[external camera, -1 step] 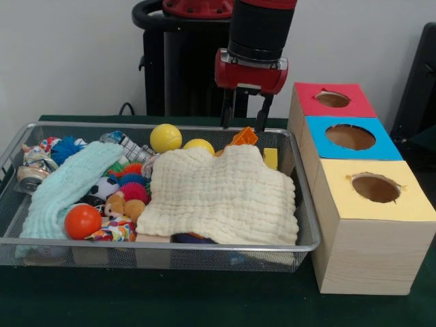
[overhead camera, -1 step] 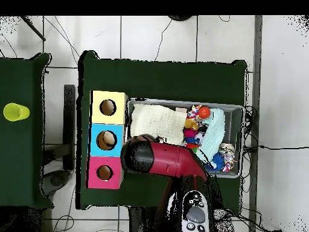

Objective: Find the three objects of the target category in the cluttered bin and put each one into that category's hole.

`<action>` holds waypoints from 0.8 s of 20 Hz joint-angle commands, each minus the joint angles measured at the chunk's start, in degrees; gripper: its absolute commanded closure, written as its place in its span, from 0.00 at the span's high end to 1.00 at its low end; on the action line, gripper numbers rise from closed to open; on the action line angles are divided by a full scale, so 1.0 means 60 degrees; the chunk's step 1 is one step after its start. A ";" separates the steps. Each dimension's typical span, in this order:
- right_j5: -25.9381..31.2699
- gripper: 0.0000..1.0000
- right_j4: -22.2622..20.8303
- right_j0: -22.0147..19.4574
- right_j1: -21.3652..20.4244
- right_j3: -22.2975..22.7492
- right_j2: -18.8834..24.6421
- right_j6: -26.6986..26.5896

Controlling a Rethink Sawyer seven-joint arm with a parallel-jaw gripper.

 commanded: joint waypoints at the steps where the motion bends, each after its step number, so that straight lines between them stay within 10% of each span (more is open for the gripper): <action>1: 0.1029 1.00 -0.0189 -0.0232 0.0780 -0.1688 0.0337 0.0794; 16: 0.2045 1.00 -0.0223 -0.0104 0.1076 -0.2701 -0.0016 0.0911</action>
